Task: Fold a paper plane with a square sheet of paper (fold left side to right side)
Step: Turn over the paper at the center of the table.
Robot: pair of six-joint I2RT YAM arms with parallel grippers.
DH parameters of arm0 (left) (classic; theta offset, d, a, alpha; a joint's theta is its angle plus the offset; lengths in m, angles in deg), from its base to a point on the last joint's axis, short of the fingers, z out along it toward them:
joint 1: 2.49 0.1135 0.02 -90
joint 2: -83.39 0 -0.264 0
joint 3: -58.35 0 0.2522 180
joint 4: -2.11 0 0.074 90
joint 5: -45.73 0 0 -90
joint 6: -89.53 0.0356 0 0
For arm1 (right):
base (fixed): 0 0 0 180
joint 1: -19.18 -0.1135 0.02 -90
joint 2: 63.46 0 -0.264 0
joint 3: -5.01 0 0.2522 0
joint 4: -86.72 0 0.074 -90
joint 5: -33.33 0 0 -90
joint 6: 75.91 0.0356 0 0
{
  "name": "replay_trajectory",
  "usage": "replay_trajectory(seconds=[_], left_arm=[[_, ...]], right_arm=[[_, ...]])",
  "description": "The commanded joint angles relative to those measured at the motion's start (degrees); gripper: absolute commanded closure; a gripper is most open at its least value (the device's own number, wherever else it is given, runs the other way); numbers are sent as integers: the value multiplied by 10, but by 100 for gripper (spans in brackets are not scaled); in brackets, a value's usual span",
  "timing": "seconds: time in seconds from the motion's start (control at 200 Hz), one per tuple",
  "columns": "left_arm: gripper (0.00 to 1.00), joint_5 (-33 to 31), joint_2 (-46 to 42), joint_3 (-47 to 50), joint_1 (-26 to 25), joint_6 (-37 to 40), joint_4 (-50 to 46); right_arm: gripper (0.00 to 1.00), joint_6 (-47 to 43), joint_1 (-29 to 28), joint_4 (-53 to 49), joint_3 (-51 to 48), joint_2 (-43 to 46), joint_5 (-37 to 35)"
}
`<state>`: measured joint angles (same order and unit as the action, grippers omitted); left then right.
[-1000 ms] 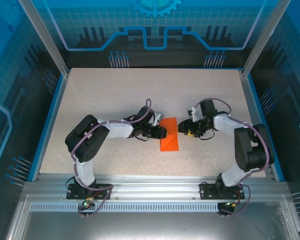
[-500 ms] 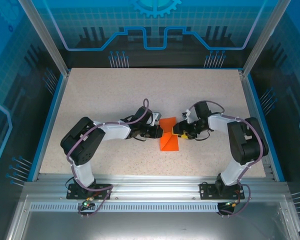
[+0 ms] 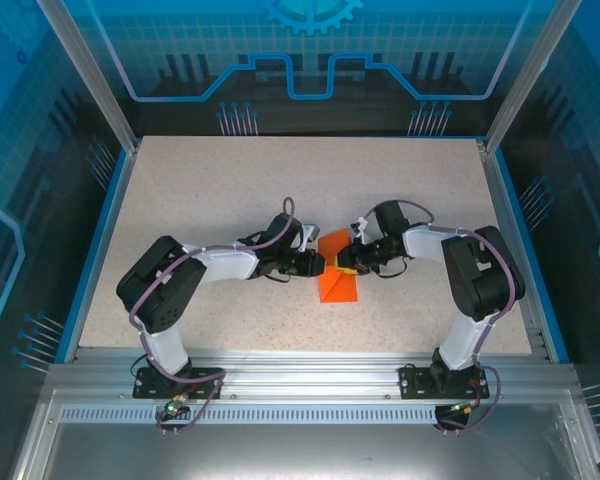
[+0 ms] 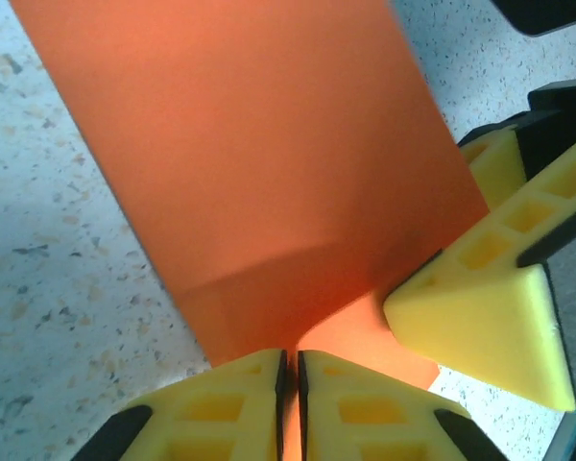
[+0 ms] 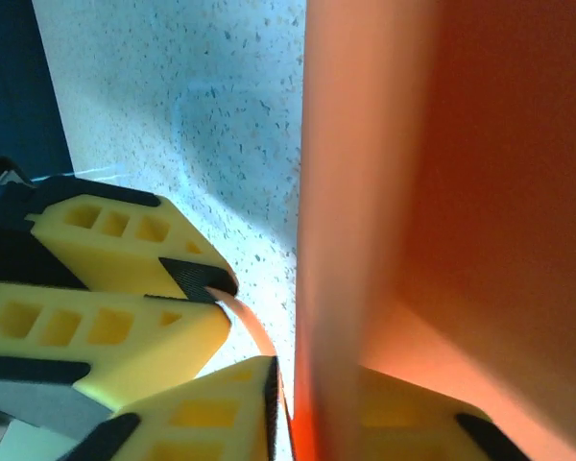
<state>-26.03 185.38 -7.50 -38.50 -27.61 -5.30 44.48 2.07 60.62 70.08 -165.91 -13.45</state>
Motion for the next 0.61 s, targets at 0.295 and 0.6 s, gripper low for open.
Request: replay_trajectory(seconds=[0.295, 0.6], left_arm=[[13, -59, -297, 116, 53, -44, -14], [2, -2, -446, 133, 63, -110, 48]], right_arm=[[95, -36, 39, -3, 49, 125, 43], [93, -22, 43, 49, 116, 258, 141]])
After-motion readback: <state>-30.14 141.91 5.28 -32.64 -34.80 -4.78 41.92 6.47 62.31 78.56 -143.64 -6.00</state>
